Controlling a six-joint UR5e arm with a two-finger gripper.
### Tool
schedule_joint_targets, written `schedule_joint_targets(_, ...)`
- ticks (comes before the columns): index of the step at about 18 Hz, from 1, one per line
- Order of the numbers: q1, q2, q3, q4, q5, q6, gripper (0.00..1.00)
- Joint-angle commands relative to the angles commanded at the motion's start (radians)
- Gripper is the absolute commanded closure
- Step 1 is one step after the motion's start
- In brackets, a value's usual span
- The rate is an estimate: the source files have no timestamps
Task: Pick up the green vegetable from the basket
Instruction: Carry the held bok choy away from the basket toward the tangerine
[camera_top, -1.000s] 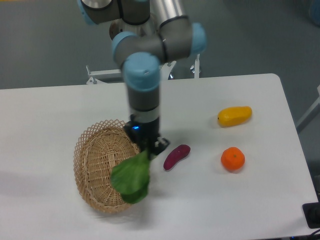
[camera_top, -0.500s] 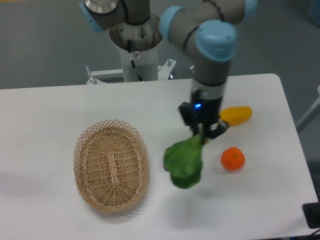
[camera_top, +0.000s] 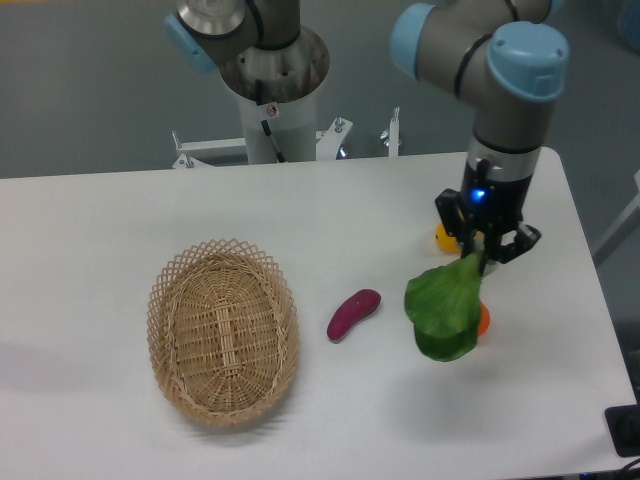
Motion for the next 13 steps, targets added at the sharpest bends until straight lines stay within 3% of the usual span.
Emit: schedule_joint_targets(13,-0.005,0.005,-0.008,0.003,0.005,-0.006,0.72)
